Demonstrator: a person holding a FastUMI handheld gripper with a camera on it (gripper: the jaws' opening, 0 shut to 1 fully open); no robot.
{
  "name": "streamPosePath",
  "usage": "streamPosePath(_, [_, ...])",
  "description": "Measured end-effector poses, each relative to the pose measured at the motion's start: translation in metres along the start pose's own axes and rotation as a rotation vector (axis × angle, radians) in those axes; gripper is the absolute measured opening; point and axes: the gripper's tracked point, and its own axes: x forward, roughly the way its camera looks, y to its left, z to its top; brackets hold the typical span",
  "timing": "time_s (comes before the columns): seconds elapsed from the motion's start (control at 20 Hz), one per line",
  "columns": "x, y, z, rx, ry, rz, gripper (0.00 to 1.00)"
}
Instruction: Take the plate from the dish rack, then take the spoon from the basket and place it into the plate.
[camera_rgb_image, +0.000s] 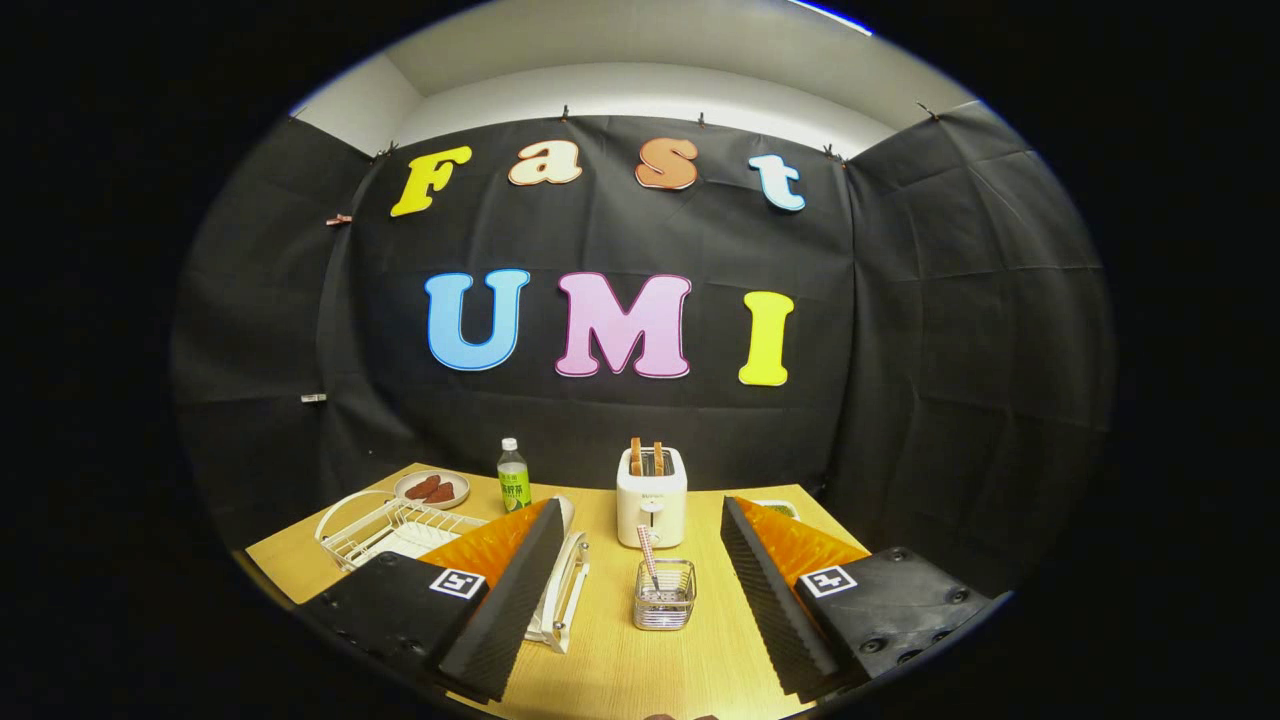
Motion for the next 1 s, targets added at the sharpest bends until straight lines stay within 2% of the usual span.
streamPosePath(0.45, [0.066, 0.042, -0.005, 0.019, 0.104, 0.088, 0.98])
streamPosePath(0.75, [0.118, 0.079, -0.046, 0.072, 0.332, 0.127, 0.98])
streamPosePath(1.0, [0.149, 0.086, -0.090, 0.125, 0.527, 0.087, 1.00])
